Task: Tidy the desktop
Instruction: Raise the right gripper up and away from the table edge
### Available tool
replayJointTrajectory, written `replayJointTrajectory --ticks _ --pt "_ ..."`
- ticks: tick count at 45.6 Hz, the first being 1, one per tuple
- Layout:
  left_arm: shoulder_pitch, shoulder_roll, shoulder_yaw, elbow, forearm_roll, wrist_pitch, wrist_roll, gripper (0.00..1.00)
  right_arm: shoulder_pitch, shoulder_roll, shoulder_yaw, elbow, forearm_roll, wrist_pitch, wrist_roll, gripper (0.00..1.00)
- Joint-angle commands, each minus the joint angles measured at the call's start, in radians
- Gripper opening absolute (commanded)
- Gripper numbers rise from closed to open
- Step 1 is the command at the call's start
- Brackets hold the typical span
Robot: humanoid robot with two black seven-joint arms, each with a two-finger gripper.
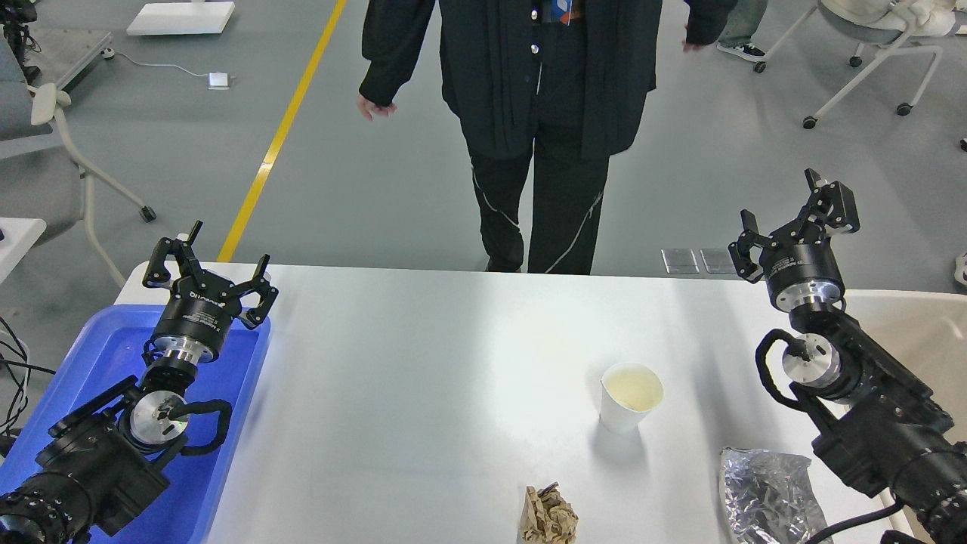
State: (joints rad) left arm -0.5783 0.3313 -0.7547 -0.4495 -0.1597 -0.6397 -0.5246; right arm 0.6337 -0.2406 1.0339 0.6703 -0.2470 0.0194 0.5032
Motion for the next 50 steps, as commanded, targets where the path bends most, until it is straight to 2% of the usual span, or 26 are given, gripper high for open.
replayJointTrajectory --ticks 1,20,36,50 --pt "0.000 0.000 0.000 0.000 0.000 0.000 0.000 1.00 0.001 0.000 0.000 0.000 0.000 -0.001 0.000 1.00" --pt "0.000 0.000 0.000 0.000 0.000 0.000 0.000 1.00 -0.012 0.000 0.000 0.006 0.000 0.007 0.000 1.00" --pt "0.000 0.000 0.000 0.000 -0.001 0.000 0.000 1.00 -0.020 -0.065 0.002 0.017 -0.002 0.042 0.000 1.00" --pt "0.000 0.000 0.000 0.000 0.000 0.000 0.000 1.00 -0.003 -0.063 0.000 0.000 -0.002 0.044 -0.002 1.00"
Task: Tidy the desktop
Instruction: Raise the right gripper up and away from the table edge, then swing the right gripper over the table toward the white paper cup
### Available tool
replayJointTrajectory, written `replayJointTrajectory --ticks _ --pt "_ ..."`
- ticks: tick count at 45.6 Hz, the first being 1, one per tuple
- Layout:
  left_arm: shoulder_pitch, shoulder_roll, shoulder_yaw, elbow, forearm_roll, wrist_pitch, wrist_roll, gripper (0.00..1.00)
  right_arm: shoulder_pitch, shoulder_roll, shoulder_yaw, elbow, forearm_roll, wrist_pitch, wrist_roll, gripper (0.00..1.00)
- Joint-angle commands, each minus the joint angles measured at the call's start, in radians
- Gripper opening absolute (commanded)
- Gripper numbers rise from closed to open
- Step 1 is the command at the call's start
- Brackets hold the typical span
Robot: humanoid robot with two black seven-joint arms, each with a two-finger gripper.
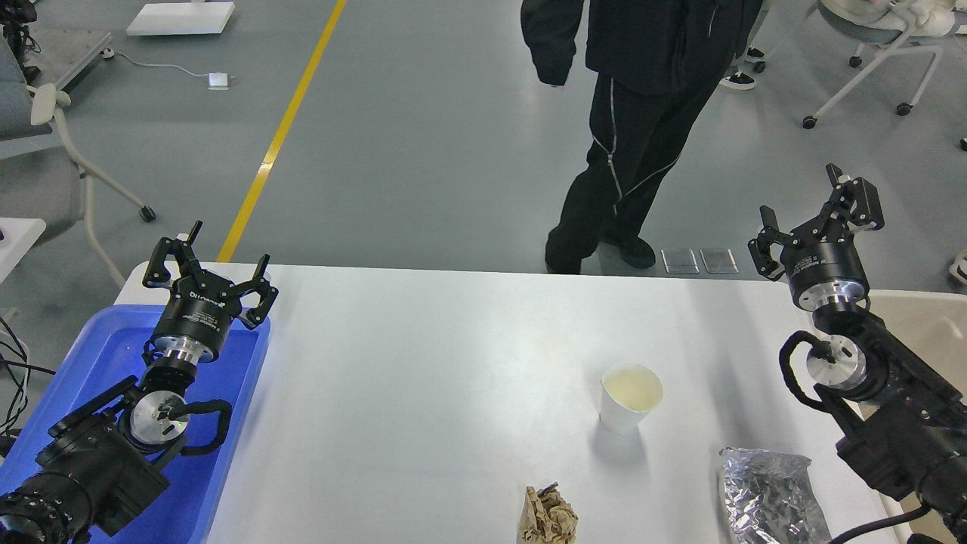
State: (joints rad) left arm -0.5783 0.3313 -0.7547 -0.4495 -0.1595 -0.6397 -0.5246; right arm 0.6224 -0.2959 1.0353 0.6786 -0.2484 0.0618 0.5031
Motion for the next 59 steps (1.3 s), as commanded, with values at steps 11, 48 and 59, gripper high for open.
replayJointTrajectory --ticks 11,48,59 --pt "0.000 0.000 0.000 0.000 0.000 0.000 0.000 1.00 0.011 -0.009 -0.001 -0.008 0.000 -0.004 -0.002 1.00" --pt "0.000 0.000 0.000 0.000 -0.002 0.000 0.000 1.00 0.394 -0.353 -0.799 0.013 -0.019 -0.047 -0.005 1.00" --pt "0.000 0.000 0.000 0.000 0.000 0.000 0.000 1.00 0.736 -0.425 -1.340 0.068 -0.225 -0.002 0.003 1.00"
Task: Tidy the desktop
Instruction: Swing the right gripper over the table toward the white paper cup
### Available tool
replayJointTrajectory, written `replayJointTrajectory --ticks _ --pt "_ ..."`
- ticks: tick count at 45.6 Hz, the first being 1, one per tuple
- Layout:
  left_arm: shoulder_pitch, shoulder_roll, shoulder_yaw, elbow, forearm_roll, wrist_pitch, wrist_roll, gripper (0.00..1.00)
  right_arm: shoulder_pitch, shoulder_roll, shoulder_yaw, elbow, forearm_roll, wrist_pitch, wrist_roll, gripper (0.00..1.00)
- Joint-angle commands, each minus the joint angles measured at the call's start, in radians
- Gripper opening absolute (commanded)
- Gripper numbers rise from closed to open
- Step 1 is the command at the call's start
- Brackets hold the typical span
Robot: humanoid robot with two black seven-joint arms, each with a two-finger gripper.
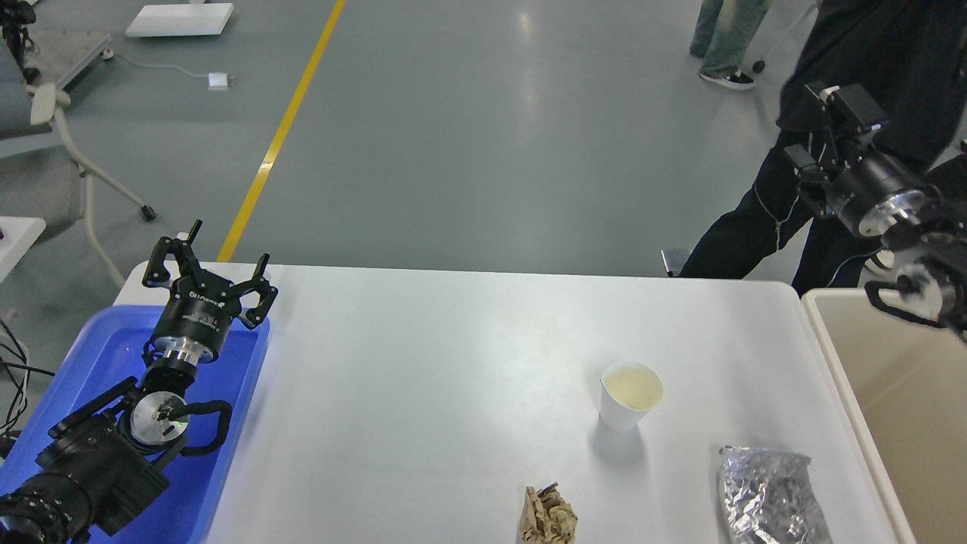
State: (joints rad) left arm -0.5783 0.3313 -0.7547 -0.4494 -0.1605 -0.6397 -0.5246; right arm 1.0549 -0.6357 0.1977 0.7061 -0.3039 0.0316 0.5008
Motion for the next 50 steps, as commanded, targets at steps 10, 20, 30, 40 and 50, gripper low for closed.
replayJointTrajectory --ticks 10,20,30,40,50 --pt "0.000 0.000 0.000 0.000 0.001 0.000 0.000 1.00 0.444 -0.091 -0.721 0.145 -0.611 0.028 0.021 1.00" --pt "0.000 0.000 0.000 0.000 -0.001 0.000 0.000 1.00 0.568 -0.156 -0.773 0.515 -0.824 0.048 0.016 1.00" --pt "0.000 0.000 0.000 0.000 0.001 0.000 0.000 1.00 0.484 -0.062 -0.785 0.540 -0.819 0.065 0.005 0.99" --pt "0.000 0.000 0.000 0.000 0.001 0.000 0.000 1.00 0.337 0.070 -0.785 0.374 -0.820 0.050 -0.018 0.99" --pt "0.000 0.000 0.000 0.000 0.001 0.000 0.000 1.00 0.200 0.162 -0.785 0.224 -0.824 0.002 -0.021 0.99"
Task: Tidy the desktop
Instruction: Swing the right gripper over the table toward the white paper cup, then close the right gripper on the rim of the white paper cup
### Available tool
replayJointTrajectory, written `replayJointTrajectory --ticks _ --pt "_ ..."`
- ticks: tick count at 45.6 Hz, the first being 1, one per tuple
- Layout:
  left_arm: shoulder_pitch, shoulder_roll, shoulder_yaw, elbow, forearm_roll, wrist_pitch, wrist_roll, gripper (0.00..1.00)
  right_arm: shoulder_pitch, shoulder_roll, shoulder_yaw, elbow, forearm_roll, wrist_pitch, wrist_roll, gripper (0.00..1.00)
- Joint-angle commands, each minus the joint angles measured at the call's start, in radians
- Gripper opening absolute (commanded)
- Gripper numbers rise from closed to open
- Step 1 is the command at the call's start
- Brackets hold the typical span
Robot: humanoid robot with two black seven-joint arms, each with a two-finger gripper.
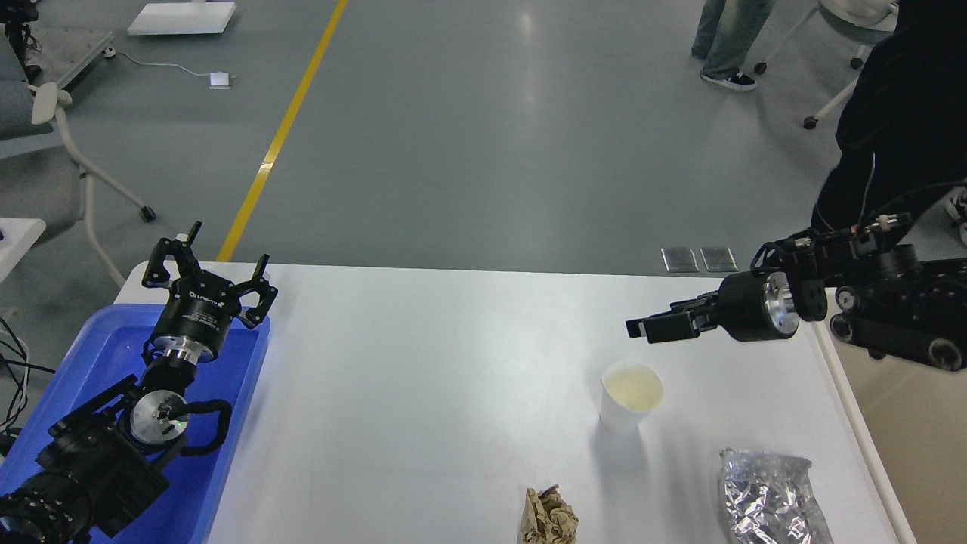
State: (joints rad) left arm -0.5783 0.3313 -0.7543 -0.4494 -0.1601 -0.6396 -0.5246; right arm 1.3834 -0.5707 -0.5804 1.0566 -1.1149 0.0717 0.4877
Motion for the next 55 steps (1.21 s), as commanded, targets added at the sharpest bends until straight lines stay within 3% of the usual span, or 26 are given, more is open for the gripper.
replayJointTrajectory --ticks 1,20,30,39,41,44,48,52,55 --pt "0.000 0.000 0.000 0.000 0.001 0.000 0.000 1.00 -0.136 0.100 -0.007 -0.135 -0.013 -0.046 -0.008 0.99" --pt "0.000 0.000 0.000 0.000 0.001 0.000 0.000 1.00 -0.191 0.103 -0.007 -0.176 -0.016 -0.066 -0.006 0.97" --pt "0.000 0.000 0.000 0.000 0.001 0.001 0.000 1.00 -0.241 0.150 -0.007 -0.244 -0.008 -0.093 -0.006 0.82" --pt "0.000 0.000 0.000 0.000 0.001 0.000 0.000 1.00 -0.253 0.161 -0.004 -0.254 -0.005 -0.093 -0.006 0.81" --pt "0.000 0.000 0.000 0.000 0.001 0.000 0.000 1.00 -0.253 0.163 -0.006 -0.254 -0.006 -0.093 -0.003 0.75" --pt "0.000 0.000 0.000 0.000 0.001 0.000 0.000 1.00 -0.251 0.163 -0.007 -0.254 -0.006 -0.093 0.000 0.56" --pt "0.000 0.000 0.000 0.000 -0.001 0.000 0.000 1.00 -0.250 0.164 -0.009 -0.257 -0.006 -0.093 -0.001 0.17" --pt "0.000 0.000 0.000 0.000 0.001 0.000 0.000 1.00 -0.248 0.163 -0.009 -0.256 -0.005 -0.085 -0.001 0.02" --pt "0.000 0.000 0.000 0.000 -0.001 0.000 0.000 1.00 -0.247 0.163 -0.007 -0.257 -0.005 -0.082 -0.001 0.00"
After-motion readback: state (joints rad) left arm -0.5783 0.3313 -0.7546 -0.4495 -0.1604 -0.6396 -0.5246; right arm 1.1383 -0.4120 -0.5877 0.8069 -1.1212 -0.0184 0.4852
